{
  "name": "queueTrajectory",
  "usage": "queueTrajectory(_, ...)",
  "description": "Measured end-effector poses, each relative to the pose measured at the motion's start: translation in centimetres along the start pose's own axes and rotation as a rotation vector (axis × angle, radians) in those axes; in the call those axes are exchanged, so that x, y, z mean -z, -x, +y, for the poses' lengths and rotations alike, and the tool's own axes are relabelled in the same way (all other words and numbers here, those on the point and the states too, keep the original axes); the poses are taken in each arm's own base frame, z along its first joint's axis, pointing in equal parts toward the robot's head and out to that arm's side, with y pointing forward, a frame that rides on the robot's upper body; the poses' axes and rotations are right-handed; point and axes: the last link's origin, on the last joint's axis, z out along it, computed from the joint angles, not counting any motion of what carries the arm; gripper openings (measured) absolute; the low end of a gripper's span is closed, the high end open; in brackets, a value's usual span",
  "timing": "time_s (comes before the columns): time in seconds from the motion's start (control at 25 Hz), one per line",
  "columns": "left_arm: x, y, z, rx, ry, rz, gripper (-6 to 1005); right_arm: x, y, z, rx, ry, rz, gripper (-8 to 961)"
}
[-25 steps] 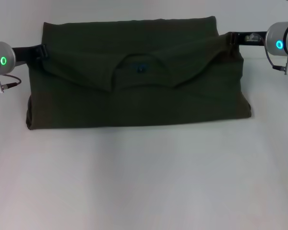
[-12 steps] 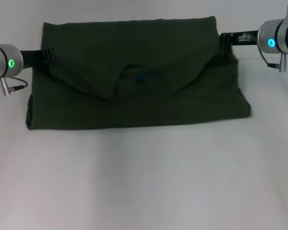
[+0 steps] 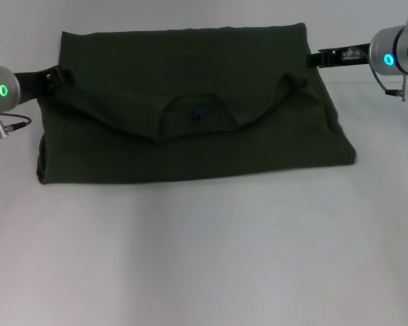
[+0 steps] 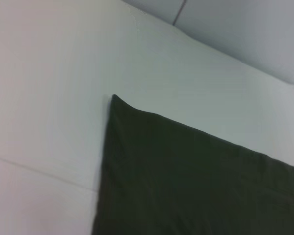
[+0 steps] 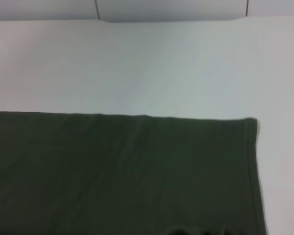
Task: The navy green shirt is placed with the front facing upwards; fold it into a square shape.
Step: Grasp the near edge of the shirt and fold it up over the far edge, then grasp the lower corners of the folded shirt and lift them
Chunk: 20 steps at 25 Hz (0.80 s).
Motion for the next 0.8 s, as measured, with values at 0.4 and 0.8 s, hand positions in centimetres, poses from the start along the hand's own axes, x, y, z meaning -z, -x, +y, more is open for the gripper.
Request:
queueTrajectory(0.4, 3.8, 1.2, -3.4, 0.164, 0.162, 0.08, 679, 3.7, -5.4, -3.2, -0.277, 0.248, -0.037, 651)
queueTrajectory(0.8, 6.1, 5.6, -6.8, 0.175, 0.257, 0.028, 705, 8.8, -12.2, -5.4, -0.446, 0.519, -0.123, 676)
